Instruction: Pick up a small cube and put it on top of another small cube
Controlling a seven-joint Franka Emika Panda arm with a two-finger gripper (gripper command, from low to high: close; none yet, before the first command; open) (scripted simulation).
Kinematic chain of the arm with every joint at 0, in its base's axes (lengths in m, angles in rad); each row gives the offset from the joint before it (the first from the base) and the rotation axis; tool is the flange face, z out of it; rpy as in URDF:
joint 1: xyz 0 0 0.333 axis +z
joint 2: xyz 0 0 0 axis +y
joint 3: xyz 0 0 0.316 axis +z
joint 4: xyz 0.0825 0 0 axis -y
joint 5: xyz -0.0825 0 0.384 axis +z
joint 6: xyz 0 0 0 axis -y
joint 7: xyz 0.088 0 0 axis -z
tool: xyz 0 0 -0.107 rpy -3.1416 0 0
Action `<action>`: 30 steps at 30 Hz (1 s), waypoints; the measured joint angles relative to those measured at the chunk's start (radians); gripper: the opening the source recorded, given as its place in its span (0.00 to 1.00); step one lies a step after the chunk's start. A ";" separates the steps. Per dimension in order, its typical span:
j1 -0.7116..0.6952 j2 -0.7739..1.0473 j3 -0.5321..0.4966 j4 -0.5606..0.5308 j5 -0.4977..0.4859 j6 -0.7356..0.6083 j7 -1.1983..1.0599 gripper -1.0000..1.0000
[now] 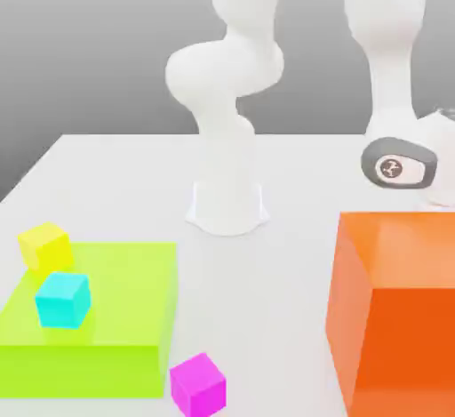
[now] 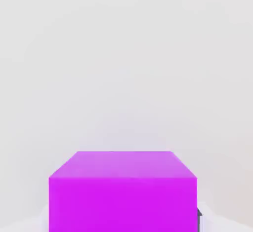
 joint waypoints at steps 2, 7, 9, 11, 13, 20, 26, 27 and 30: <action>-0.037 -0.063 0.051 -0.015 0.063 -0.047 -0.048 0.00; -0.074 -0.169 0.138 0.021 0.256 -0.200 -0.132 0.00; -0.074 -0.161 0.163 0.087 0.329 -0.275 -0.121 0.00; -0.074 -0.149 0.188 0.158 0.401 -0.351 -0.108 0.00; -0.072 -0.136 0.211 0.230 0.474 -0.428 -0.093 0.00; -0.247 -0.281 0.080 0.386 0.355 -0.721 -0.082 0.00; -0.240 -0.379 -0.086 0.341 0.279 -0.754 -0.183 0.00; -0.290 -0.394 -0.113 0.332 0.266 -0.755 -0.204 0.00; -0.406 -0.440 -0.189 0.305 0.218 -0.760 -0.285 0.00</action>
